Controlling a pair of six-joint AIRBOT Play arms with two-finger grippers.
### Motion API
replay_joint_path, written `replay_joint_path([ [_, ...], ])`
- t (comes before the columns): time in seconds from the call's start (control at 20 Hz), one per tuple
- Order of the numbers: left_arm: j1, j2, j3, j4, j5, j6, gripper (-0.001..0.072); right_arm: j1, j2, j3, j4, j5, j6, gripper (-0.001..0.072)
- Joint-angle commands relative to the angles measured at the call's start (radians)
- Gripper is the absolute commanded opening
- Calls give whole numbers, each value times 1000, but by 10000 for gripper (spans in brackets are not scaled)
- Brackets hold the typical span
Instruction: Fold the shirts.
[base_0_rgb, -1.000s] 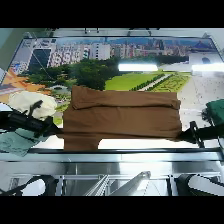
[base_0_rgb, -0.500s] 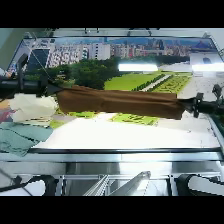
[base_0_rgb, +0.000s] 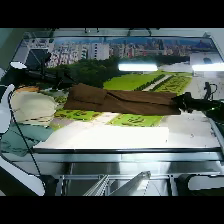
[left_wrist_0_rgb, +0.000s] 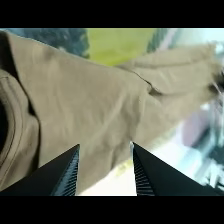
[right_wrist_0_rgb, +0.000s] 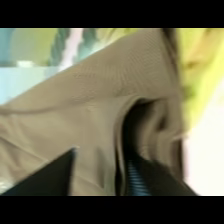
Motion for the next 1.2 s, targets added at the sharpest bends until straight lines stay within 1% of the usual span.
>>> replay_joint_path([
  [0.0, 40, -67, 149, -1, -146, -81, 347, -90, -14, 112, -219, 92, 72, 529],
  [0.05, 50, -64, 176, -2, -159, -93, 347, -103, -16, 135, -272, 82, 121, 530],
  [0.1, 59, -62, 208, -2, -166, -109, 346, -108, -24, 151, -307, 69, 157, 560],
  [0.15, 59, -63, 237, -2, -172, -121, 346, -106, -38, 157, -307, 64, 169, 643],
  [0.35, 12, -62, 286, -2, -190, -125, 344, -22, -135, 158, -232, 125, 171, 633],
  [0.4, -10, -63, 285, -1, -191, -125, 322, 12, -156, 159, -196, 140, 160, 587],
  [0.45, -39, -66, 286, 0, -189, -125, 106, 50, -177, 166, -151, 148, 140, 510],
  [0.5, -74, -67, 282, -1, -179, -124, 4, 85, -196, 176, -108, 150, 134, 443],
  [0.55, -121, -66, 269, -2, -175, -124, 4, 116, -213, 188, -68, 156, 134, 290],
  [0.6, -171, -66, 252, -1, -176, -122, 4, 139, -227, 201, -41, 164, 134, 38],
  [0.65, -232, -66, 229, 0, -170, -106, 3, 156, -230, 215, -34, 172, 134, 18],
  [0.7, -292, -66, 206, 4, -142, -95, 3, 159, -227, 230, -39, 198, 134, 18],
  [0.75, -352, -67, 181, 13, -78, -89, 3, 152, -220, 244, -44, 238, 136, 18],
  [0.85, -461, -68, 147, 112, 116, -97, 4, 123, -186, 266, -52, 330, 164, 18],
  [0.9, -513, -69, 137, 174, 213, -119, 5, 107, -159, 273, -48, 370, 173, 18],
  [0.95, -554, -75, 138, 232, 280, -139, 5, 93, -122, 282, -42, 412, 178, 18],
  [1.05, -624, -116, 188, 323, 340, -189, 6, 79, -40, 294, 9, 480, 180, 18],
  [1.15, -670, -198, 288, 341, 303, -220, 6, 90, 39, 297, 97, 539, 179, 18],
])
